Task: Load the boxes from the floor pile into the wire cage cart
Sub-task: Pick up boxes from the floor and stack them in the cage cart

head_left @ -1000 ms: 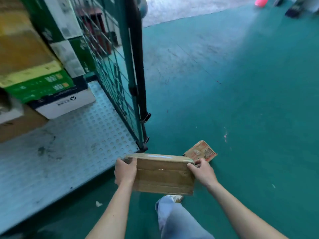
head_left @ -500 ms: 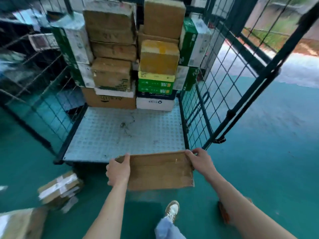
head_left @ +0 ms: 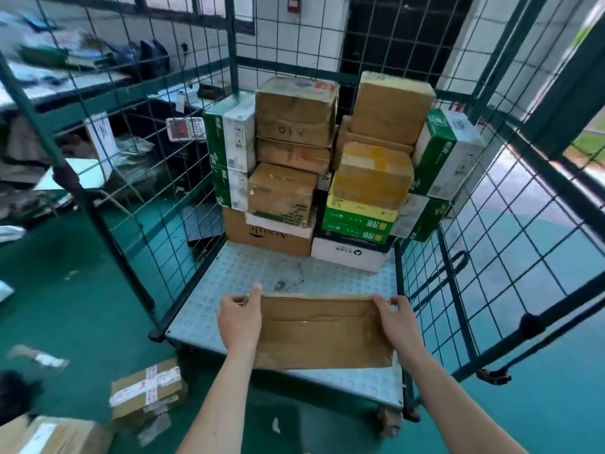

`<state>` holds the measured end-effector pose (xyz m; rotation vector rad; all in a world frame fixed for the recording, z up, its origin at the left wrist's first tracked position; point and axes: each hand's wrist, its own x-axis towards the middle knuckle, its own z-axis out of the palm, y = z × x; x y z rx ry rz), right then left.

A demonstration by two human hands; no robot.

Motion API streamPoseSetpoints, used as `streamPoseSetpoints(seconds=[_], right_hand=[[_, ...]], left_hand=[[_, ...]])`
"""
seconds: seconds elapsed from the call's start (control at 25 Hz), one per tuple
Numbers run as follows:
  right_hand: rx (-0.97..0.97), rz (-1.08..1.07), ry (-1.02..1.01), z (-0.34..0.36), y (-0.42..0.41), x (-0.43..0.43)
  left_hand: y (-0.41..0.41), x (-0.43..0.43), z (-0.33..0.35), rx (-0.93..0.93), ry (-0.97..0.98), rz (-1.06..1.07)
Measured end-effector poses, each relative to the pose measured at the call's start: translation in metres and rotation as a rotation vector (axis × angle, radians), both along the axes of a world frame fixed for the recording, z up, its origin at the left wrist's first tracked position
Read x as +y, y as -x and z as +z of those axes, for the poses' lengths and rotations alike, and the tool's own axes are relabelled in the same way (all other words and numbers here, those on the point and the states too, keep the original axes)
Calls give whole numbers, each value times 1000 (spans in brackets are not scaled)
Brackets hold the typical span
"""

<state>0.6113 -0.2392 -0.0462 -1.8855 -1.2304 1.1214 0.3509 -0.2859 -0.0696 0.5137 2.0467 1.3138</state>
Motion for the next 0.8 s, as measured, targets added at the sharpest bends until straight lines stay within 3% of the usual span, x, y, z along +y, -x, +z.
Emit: streamPoseSetpoints(seconds=[0.32,0.56,0.8], right_hand=[[134,31,-78,46,6,114],[85,140,-189,67,11,176],[92,160,-208,68,46,236]], left_hand=[[21,108,54,-19,-109,-138],[52,144,91,-4,-229,-321],[83,205,99,-51,-219,-257]])
